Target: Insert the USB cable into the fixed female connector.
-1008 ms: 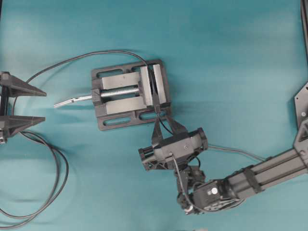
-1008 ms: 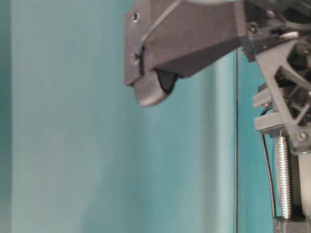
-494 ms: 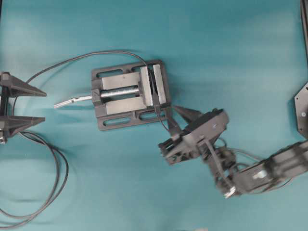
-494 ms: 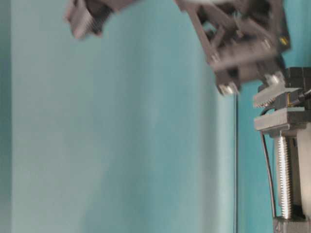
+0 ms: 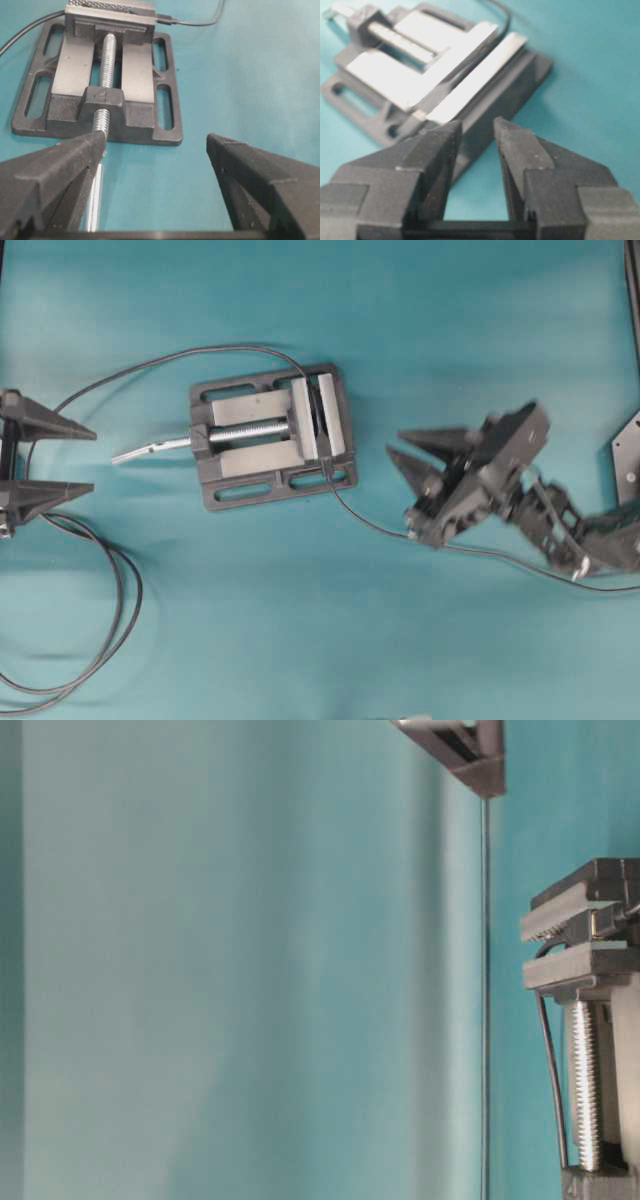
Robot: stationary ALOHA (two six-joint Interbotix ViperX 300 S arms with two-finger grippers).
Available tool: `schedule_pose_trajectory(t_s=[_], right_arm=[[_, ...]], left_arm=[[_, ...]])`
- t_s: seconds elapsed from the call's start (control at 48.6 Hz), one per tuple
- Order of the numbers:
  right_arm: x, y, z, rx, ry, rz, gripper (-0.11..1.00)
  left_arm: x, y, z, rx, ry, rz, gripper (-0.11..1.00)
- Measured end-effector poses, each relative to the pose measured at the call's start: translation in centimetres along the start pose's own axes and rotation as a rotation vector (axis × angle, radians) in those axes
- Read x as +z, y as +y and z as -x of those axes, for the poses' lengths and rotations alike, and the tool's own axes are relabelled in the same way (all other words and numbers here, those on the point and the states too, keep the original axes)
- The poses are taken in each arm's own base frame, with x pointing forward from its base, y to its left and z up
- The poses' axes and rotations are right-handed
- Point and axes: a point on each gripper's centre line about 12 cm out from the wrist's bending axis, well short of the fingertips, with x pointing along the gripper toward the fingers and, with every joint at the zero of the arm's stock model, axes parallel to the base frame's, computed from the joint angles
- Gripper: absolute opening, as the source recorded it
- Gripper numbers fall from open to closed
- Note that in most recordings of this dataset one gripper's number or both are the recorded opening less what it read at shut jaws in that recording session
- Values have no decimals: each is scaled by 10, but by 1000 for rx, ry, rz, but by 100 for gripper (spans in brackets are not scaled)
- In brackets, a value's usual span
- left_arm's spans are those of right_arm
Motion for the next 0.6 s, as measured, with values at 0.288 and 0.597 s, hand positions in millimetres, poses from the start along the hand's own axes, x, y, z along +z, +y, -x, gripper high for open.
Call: schedule_pose_trajectory(t_s=[0.288,0.597], right_arm=[[23,-51,-10,164,26,35,36],[35,-109,20,246,-34,23,30]], left_arm=[[0,0,0,0,0,-2,100],[0,0,0,0,0,-2,100]])
